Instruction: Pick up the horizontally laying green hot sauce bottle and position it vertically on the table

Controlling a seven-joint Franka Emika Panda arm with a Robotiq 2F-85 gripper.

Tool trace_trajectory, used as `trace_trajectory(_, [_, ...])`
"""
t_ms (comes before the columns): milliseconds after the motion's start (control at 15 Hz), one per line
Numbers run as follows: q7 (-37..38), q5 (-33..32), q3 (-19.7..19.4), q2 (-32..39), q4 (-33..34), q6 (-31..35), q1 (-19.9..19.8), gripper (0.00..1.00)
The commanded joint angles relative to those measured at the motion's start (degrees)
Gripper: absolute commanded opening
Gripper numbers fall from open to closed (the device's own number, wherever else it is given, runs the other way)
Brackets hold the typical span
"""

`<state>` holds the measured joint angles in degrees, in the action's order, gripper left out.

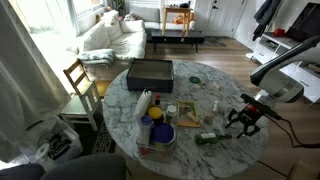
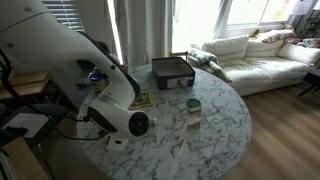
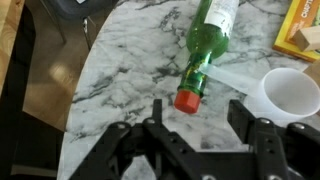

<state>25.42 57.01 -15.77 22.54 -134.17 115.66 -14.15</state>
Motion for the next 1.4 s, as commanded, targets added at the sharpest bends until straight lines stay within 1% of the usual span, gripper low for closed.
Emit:
trace_trajectory(0, [-0.7, 2.5, -0.1, 0.5, -1.1, 1.1, -0.2, 0.58])
trace_trajectory(67, [-0.3, 3.1, -0.1, 0.6, -1.3, 1.8, 0.0, 0.76])
trace_trajectory(133, [-0.5, 3.8, 0.0, 0.6, -1.5, 2.5, 0.2, 0.82])
trace_trajectory(200, [-0.4, 4.4, 0.1, 0.6, -1.7, 2.5, 0.3, 0.81])
trace_trajectory(267, [-0.3, 5.1, 0.2, 0.6, -2.0, 3.1, 0.4, 0.77])
trace_trajectory(333, [-0.1, 5.4, 0.2, 0.7, -2.1, 3.3, 0.5, 0.66])
trace_trajectory(400, [0.0, 5.9, 0.2, 0.8, -2.2, 3.7, 0.6, 0.52])
trace_trajectory(467, [0.1, 6.4, 0.3, 0.8, -2.3, 4.1, 0.7, 0.50])
trace_trajectory(600, [0.3, 7.1, 0.5, 0.9, -2.5, 4.2, 0.9, 0.34])
trace_trajectory(667, [0.3, 7.2, 0.6, 1.1, -2.3, 3.0, 0.7, 0.24])
trace_trajectory(867, [1.1, 7.6, 0.7, 1.8, -2.1, 2.9, 0.9, 0.03])
trace_trajectory(933, [1.1, 7.8, 0.7, 2.1, -2.1, 3.1, 0.9, 0.07])
trace_trajectory(1000, [1.3, 7.8, 0.7, 2.1, -2.1, 2.9, 0.9, 0.06])
trace_trajectory(1067, [1.5, 7.7, 0.7, 2.2, -2.0, 2.8, 0.9, 0.22])
trace_trajectory(1133, [1.6, 7.5, 0.7, 2.3, -2.0, 2.6, 0.9, 0.52])
trace_trajectory(1200, [1.9, 7.5, 0.7, 2.5, -1.9, 2.4, 0.9, 0.54])
trace_trajectory(1267, [1.9, 7.6, 0.7, 2.5, -1.9, 2.4, 0.9, 0.16])
trace_trajectory(1333, [1.9, 7.5, 0.8, 2.7, -1.8, 2.2, 0.9, 0.14])
